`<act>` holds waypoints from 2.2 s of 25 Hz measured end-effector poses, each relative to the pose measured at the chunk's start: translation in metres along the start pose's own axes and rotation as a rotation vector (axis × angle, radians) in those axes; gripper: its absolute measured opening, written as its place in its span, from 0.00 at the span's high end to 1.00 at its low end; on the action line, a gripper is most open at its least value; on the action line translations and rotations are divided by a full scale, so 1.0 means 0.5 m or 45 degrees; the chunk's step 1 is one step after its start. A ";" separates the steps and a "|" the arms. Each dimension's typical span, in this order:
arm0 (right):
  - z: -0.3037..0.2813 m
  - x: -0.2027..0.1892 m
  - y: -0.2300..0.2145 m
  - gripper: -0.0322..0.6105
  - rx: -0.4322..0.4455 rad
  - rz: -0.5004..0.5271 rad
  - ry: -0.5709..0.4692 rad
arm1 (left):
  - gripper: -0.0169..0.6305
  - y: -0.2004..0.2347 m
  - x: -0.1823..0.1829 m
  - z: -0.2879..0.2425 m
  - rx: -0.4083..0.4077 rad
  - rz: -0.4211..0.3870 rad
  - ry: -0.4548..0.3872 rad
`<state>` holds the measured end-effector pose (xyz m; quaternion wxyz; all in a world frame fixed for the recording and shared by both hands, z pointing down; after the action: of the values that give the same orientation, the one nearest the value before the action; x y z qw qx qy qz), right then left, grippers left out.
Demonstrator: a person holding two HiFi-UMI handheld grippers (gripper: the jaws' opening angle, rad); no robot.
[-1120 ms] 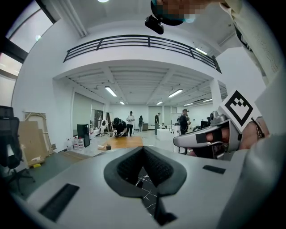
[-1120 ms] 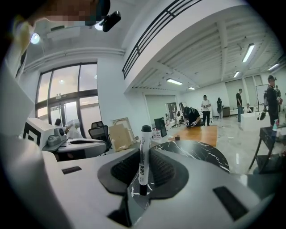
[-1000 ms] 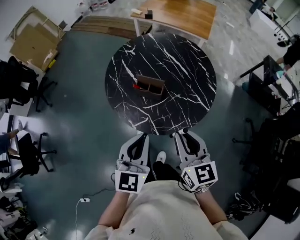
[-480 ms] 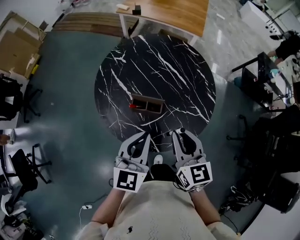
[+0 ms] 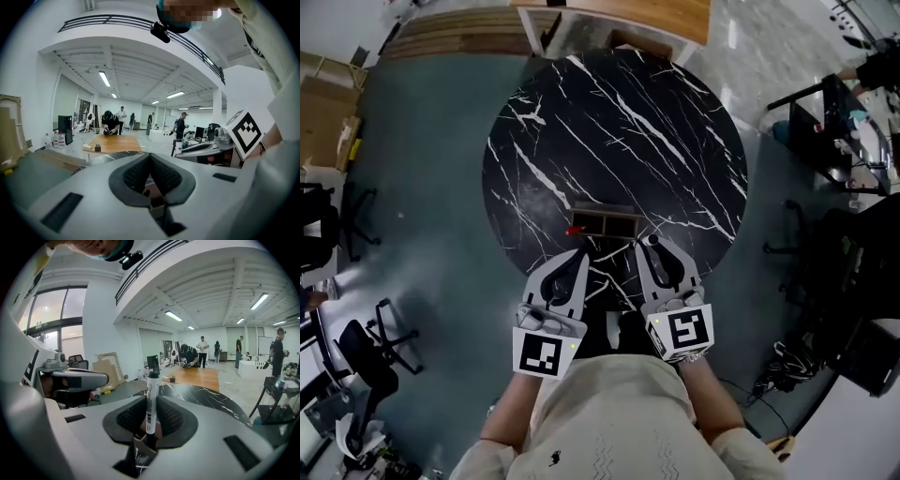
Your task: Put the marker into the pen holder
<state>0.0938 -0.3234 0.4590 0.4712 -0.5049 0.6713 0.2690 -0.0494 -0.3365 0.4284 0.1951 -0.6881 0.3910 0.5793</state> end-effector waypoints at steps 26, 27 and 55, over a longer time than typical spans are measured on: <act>-0.066 0.009 -0.036 0.83 -0.079 0.014 -0.049 | 0.96 0.035 -0.009 -0.054 -0.063 0.010 0.053; -0.057 0.018 -0.034 0.83 -0.070 0.008 -0.062 | 0.96 0.033 -0.007 -0.052 -0.067 0.006 0.047; 0.121 0.065 0.035 0.92 -0.068 -0.008 -0.188 | 0.96 -0.121 0.018 0.020 -0.213 -0.046 -0.068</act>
<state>0.0980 -0.2805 0.4028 0.5067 -0.4981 0.6257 0.3219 -0.0097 -0.2946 0.4059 0.1575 -0.6933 0.3234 0.6245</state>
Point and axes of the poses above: the fingertips, and each gripper's own axes: z backward along the fingers, y to its left, x out of its top, the point moved 5 cm from there along z, backward along the fingers
